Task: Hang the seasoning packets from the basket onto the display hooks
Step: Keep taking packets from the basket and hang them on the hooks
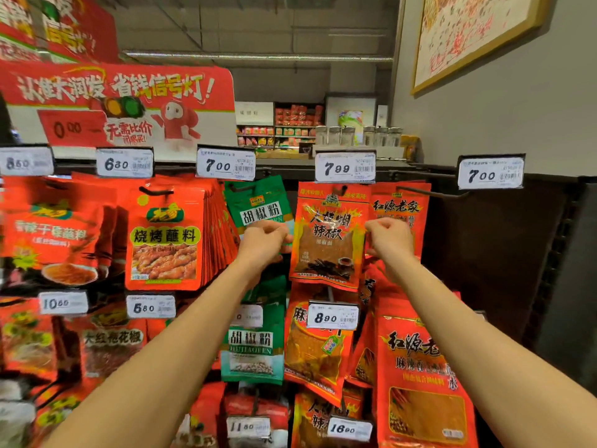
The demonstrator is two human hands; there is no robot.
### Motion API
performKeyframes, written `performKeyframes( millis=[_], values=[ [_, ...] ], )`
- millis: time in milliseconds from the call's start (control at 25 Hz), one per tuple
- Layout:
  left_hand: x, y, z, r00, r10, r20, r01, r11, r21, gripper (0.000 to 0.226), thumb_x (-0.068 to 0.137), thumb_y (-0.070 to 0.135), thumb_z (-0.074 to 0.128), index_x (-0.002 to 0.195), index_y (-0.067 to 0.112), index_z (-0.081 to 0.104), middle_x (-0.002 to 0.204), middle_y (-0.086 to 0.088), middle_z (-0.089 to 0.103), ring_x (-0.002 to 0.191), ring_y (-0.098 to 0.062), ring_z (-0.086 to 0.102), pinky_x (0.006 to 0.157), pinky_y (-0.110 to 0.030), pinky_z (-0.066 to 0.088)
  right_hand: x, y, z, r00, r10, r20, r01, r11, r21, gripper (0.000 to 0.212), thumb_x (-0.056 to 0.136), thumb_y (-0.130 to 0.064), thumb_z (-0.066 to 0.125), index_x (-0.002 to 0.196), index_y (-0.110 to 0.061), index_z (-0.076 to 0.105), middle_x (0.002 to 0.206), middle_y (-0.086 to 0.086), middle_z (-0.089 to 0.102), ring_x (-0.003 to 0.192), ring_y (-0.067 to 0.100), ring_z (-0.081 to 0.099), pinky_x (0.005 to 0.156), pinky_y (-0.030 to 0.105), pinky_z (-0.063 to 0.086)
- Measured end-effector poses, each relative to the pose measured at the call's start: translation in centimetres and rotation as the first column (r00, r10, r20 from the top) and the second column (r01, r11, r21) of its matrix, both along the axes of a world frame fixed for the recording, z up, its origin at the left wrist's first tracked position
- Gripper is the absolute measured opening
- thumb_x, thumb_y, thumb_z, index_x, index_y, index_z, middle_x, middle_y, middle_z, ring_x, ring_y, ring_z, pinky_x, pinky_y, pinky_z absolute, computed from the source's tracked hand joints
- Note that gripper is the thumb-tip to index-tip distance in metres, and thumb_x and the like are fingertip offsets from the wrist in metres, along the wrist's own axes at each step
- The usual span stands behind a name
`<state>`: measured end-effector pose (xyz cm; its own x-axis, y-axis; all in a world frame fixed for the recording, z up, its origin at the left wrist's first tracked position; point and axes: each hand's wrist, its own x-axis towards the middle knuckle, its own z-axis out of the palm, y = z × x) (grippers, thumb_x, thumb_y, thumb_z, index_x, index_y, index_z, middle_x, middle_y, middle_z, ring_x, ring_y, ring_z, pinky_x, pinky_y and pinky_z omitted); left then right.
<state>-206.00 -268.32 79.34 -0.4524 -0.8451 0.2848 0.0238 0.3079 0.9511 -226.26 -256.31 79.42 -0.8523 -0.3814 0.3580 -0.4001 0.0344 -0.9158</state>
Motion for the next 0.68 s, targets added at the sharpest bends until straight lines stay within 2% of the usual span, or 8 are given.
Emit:
performKeyframes(
  millis=[80,120,200,280,440,560,680],
  values=[
    [3.9,1.1,-0.1,0.995,-0.097,-0.031,0.098,0.994,0.051,0.014,0.1,0.018,0.055,0.092,0.017,0.066,0.085,-0.003,0.075,0.061,-0.01,0.068,0.062,-0.025,0.054,2.6,2.4,-0.7,0.999,-0.037,-0.014,0.037,0.999,-0.039,0.016,0.082,-0.021,0.06,0.082,-0.021,0.076,0.09,0.005,0.077,0.088,0.029,0.073,0.077,0.047,0.061],
    [5.9,1.5,-0.5,0.99,-0.13,-0.047,0.133,0.989,0.062,0.015,0.1,0.018,0.055,0.092,0.016,0.068,0.081,-0.002,0.076,0.06,-0.01,0.069,0.059,-0.023,0.055,4.3,3.6,-1.1,1.0,-0.028,-0.003,0.028,0.997,-0.071,0.015,0.084,-0.02,0.06,0.081,-0.021,0.075,0.087,0.007,0.077,0.08,0.025,0.074,0.067,0.041,0.06],
    [9.8,2.2,-1.7,0.978,-0.181,-0.102,0.191,0.977,0.094,0.017,0.1,0.017,0.055,0.092,0.014,0.069,0.077,-0.003,0.076,0.061,-0.013,0.07,0.056,-0.022,0.056,8.0,6.1,-2.2,0.998,0.049,0.05,-0.041,0.987,-0.156,0.016,0.089,-0.016,0.061,0.077,-0.02,0.071,0.076,0.009,0.075,0.059,0.019,0.069,0.05,0.028,0.052],
    [13.3,2.5,-3.7,0.964,-0.21,-0.164,0.237,0.957,0.166,0.018,0.101,0.017,0.054,0.093,0.012,0.07,0.077,-0.005,0.076,0.061,-0.014,0.07,0.055,-0.022,0.057,12.1,8.2,-3.6,0.991,0.115,0.061,-0.102,0.976,-0.19,0.017,0.091,-0.012,0.06,0.076,-0.016,0.067,0.061,0.006,0.069,0.046,0.017,0.063,0.042,0.021,0.045],
    [19.3,3.1,-10.5,0.956,-0.253,-0.145,0.288,0.9,0.327,0.022,0.103,0.017,0.052,0.092,0.011,0.07,0.077,-0.007,0.076,0.058,-0.013,0.069,0.055,-0.021,0.057,20.1,10.6,-9.7,0.959,0.211,0.189,-0.188,0.973,-0.132,0.014,0.088,-0.012,0.058,0.076,-0.009,0.064,0.053,0.007,0.063,0.038,0.018,0.057,0.037,0.02,0.04],
    [22.5,3.9,-17.4,0.974,-0.224,-0.046,0.218,0.853,0.475,0.022,0.102,0.016,0.052,0.092,0.009,0.07,0.074,-0.007,0.075,0.056,-0.012,0.069,0.05,-0.021,0.056,24.1,10.9,-16.9,0.908,0.218,0.359,-0.233,0.972,-0.002,0.025,0.097,0.0,0.05,0.075,-0.005,0.062,0.052,0.009,0.062,0.037,0.019,0.056,0.036,0.022,0.041],
    [25.2,4.7,-24.9,0.976,-0.196,0.098,0.092,0.774,0.627,0.021,0.1,0.013,0.052,0.09,0.01,0.071,0.071,-0.005,0.073,0.055,-0.013,0.066,0.051,-0.024,0.054,27.0,10.6,-24.6,0.814,0.18,0.552,-0.289,0.951,0.115,0.027,0.097,-0.001,0.052,0.072,-0.007,0.062,0.052,0.01,0.061,0.038,0.021,0.055,0.038,0.023,0.041]
  ],
)
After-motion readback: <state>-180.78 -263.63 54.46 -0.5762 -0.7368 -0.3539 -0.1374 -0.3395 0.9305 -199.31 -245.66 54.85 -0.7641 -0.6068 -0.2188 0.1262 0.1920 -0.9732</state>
